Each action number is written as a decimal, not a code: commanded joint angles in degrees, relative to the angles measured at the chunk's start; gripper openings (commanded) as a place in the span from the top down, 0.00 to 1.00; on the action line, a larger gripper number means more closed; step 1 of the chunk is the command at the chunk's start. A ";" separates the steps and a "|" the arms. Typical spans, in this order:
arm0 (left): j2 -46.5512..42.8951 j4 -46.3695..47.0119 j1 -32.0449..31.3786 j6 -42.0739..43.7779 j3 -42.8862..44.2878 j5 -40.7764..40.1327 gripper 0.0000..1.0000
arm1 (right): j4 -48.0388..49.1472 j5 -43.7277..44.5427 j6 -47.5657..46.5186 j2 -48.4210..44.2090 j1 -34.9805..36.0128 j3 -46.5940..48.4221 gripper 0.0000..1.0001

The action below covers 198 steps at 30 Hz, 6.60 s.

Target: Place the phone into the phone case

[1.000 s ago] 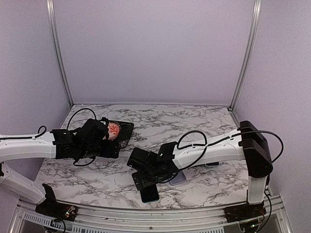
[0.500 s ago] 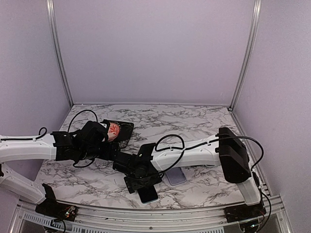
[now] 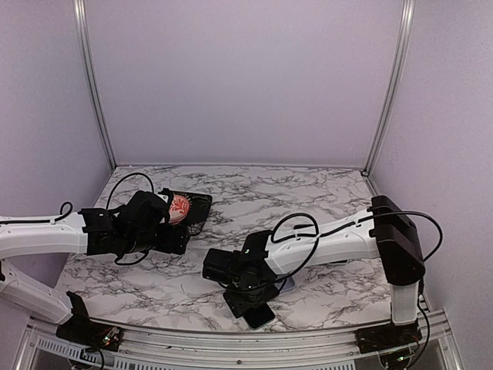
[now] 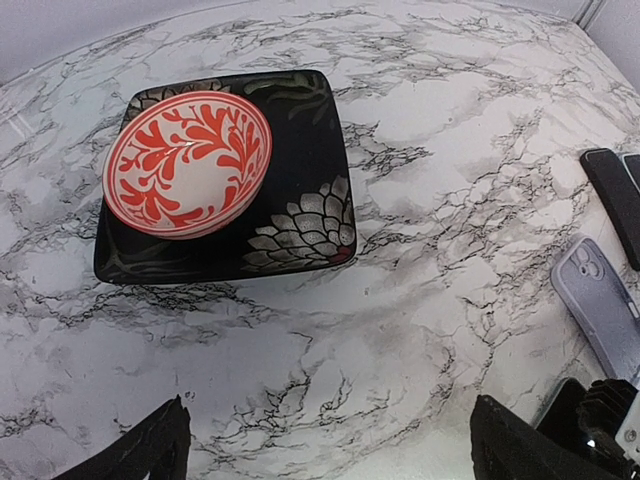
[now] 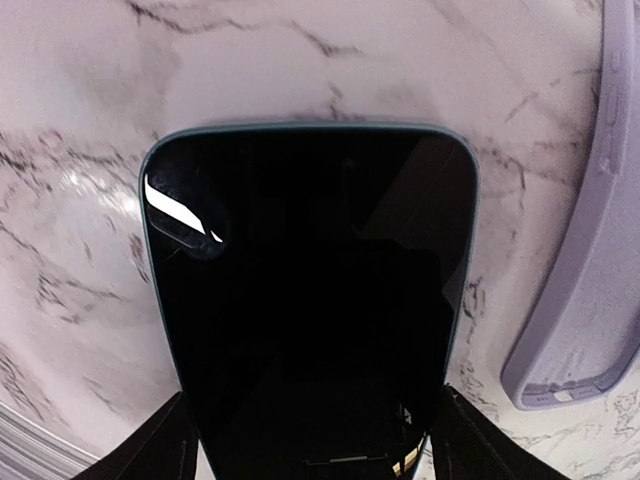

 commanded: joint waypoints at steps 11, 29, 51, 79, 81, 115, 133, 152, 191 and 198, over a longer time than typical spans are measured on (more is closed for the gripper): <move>-1.54 1.07 0.45 2.56 -0.82 -1.64 0.01 | -1.26 -6.26 -11.14 1.51 -5.30 -0.67 0.01; -2.61 1.33 0.57 3.54 -1.03 -2.41 0.01 | -2.94 -10.32 -7.23 3.99 -3.05 1.48 0.42; 4.66 1.33 1.00 4.05 4.66 -3.97 0.01 | 25.06 25.15 -3.02 -25.30 -9.34 -18.77 0.56; 9.41 0.73 0.94 3.22 7.02 -1.76 0.01 | 29.87 16.65 -1.62 -22.19 -10.38 -27.62 0.61; 9.25 0.76 1.00 3.29 6.93 -1.82 0.01 | 29.85 16.65 -1.61 -21.80 -10.40 -27.52 0.61; 10.89 0.83 1.01 4.25 6.63 -2.63 0.01 | 15.69 6.53 -3.73 -14.91 -11.71 -18.03 0.01; 10.80 0.76 1.01 4.62 7.15 -2.34 0.01 | 14.47 0.26 -3.74 -12.78 -12.68 -21.55 0.03; 10.86 0.80 0.95 4.47 7.35 -1.88 0.01 | 17.69 -0.02 -6.36 -13.71 -12.69 -20.23 0.54; 19.28 50.44 3.56 -13.58 3.36 33.83 0.65 | 43.49 15.09 -17.69 -24.08 -8.41 -16.04 0.68; 19.42 50.73 3.44 -13.05 3.20 36.17 1.00 | 42.68 16.04 -17.79 -23.97 -8.12 -15.20 0.68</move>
